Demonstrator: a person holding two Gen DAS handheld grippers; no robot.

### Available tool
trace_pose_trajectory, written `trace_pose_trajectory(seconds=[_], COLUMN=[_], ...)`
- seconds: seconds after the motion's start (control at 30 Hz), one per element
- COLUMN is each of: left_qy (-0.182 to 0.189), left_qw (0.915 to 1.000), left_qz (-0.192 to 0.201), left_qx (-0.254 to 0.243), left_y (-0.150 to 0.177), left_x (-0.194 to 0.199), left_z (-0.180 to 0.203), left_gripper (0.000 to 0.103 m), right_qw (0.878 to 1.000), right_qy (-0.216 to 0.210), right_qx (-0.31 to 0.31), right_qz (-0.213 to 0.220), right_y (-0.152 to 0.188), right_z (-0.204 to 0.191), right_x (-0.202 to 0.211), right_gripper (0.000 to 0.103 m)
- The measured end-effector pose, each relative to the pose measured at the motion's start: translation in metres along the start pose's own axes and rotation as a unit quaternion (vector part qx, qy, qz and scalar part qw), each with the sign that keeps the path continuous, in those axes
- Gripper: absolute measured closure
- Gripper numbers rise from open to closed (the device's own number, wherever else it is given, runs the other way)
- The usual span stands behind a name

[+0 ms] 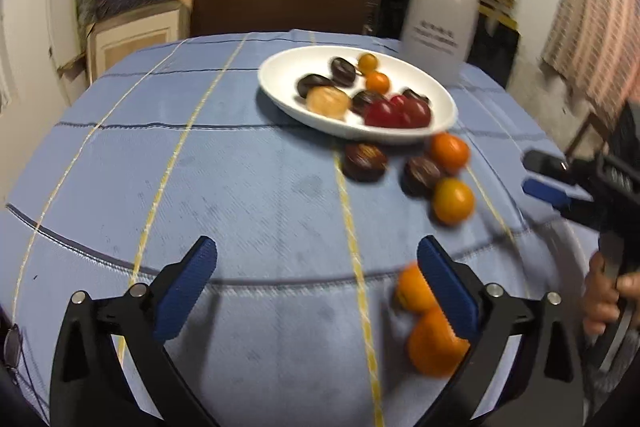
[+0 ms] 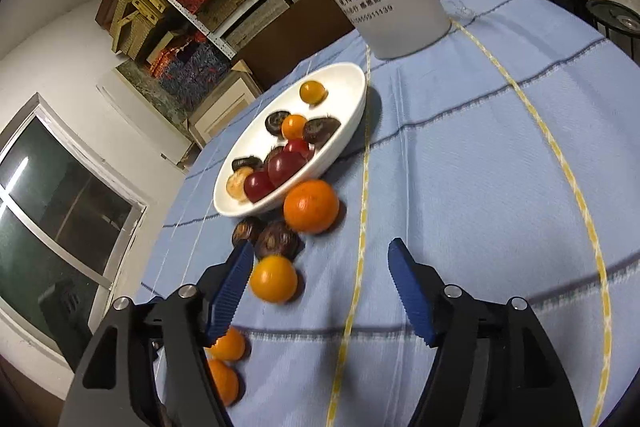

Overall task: Organize fruits
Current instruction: 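Grasp a yellow-orange fruit with the left tool while the right tool grasps another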

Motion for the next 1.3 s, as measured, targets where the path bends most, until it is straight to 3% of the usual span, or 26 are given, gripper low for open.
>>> trace_pose_trajectory(seconds=[0.1, 0.23, 0.4, 0.5, 0.67, 0.8, 0.9, 1.07, 1.3], left_qy=[-0.002, 0.037, 0.057, 0.083, 0.044, 0.073, 0.078, 0.075, 0.094], left_qw=[0.9997, 0.9985, 0.9963, 0.9941, 0.9932, 0.9846, 0.9881, 0.9957, 0.9939], left_qz=[-0.001, -0.018, -0.053, -0.069, -0.056, -0.047, -0.042, -0.043, -0.049], left_qx=[-0.024, -0.036, -0.035, 0.008, 0.093, 0.152, 0.125, 0.034, -0.032], left_y=[0.002, 0.007, 0.007, 0.005, 0.0, 0.002, 0.003, 0.0, -0.004], left_x=[0.0, -0.004, -0.021, -0.029, -0.026, -0.022, -0.017, -0.02, -0.025], left_z=[0.011, 0.023, 0.028, 0.014, -0.034, -0.053, -0.042, -0.001, 0.032], left_gripper=[0.005, 0.005, 0.004, 0.004, 0.005, 0.005, 0.005, 0.005, 0.005], right_qw=[1.0, 1.0, 1.0, 1.0, 1.0, 0.999, 0.999, 0.999, 0.999], right_qy=[0.002, 0.001, -0.005, -0.006, -0.011, -0.018, -0.019, -0.018, -0.012], right_qx=[0.0, -0.006, -0.018, -0.02, -0.025, -0.026, -0.025, -0.025, -0.025], right_qz=[-0.009, -0.004, -0.016, -0.016, -0.015, -0.014, -0.013, -0.013, -0.018], right_y=[0.004, 0.004, 0.005, 0.005, 0.004, 0.003, 0.003, 0.003, 0.005], right_z=[0.001, 0.003, 0.006, 0.006, 0.007, 0.008, 0.007, 0.007, 0.007], right_x=[-0.001, 0.002, -0.002, -0.002, -0.001, 0.0, 0.001, 0.001, -0.001], right_gripper=[0.03, 0.025, 0.025, 0.025, 0.025, 0.025, 0.025, 0.025, 0.025])
Point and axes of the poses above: each gripper's, at about its wrist camera, not at the fingertips, and x roughly against the way its jaws point, z to its right, y to its underside, the point moved 4 cm from there along -x, roughly the way its jaws point
